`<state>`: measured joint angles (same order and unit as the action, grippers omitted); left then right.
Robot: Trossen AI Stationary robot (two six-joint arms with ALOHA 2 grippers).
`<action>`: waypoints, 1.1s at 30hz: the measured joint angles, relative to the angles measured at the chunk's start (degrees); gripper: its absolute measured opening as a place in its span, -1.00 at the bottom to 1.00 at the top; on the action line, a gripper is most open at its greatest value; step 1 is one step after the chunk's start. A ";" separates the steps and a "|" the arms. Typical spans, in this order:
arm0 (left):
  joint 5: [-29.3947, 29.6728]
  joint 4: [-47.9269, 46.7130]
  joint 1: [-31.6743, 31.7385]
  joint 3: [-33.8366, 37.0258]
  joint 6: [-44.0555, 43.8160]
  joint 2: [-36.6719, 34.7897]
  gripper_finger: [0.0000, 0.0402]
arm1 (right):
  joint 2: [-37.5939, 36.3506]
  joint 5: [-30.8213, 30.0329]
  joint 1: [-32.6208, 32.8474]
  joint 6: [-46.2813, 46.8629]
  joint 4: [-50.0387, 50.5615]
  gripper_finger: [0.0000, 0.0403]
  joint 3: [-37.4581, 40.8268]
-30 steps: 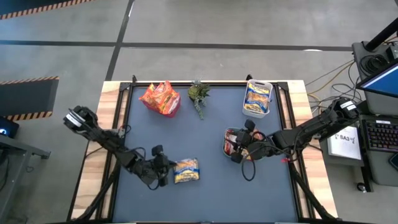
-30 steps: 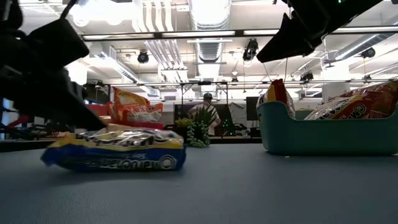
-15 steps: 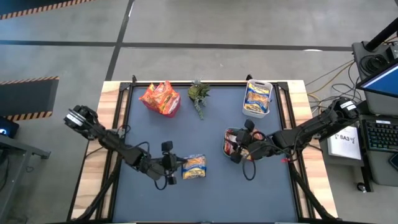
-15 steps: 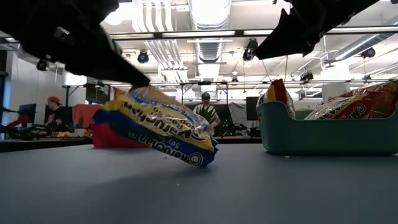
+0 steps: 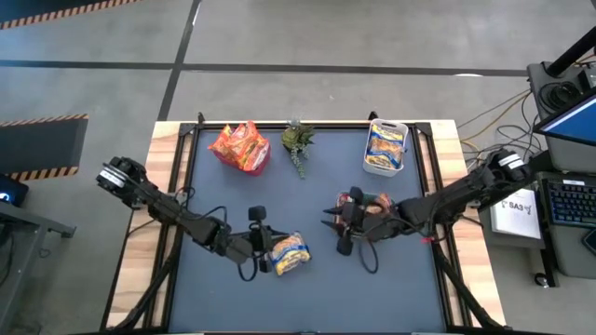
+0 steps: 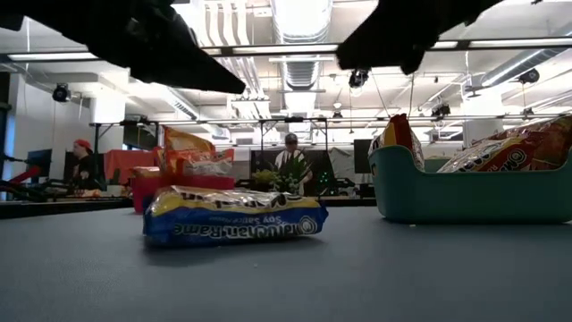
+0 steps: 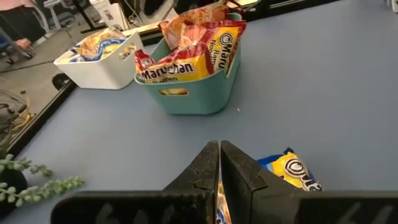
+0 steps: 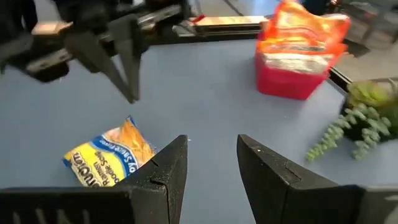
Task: Sort Maruchan noodles
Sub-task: Put the blue noodle pack into the white bin
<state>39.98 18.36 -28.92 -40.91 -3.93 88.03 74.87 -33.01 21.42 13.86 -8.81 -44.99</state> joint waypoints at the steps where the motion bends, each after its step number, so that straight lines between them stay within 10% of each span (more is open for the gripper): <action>1: -0.34 -0.36 0.05 -0.13 0.25 0.00 -1.00 | 1.39 0.63 -0.08 -0.97 0.23 -0.37 -1.05; 12: -19.86 -14.26 -0.49 0.09 -8.28 -0.12 -1.00 | 10.23 8.86 -3.04 17.97 22.47 -0.32 -21.70; 33: -21.15 0.59 -1.65 5.79 -14.55 8.28 -1.00 | 28.02 24.10 -6.86 32.12 35.05 0.23 -32.32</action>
<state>18.84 18.95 -30.56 -35.12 -18.49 96.31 102.88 -8.91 14.56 45.98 26.24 -77.31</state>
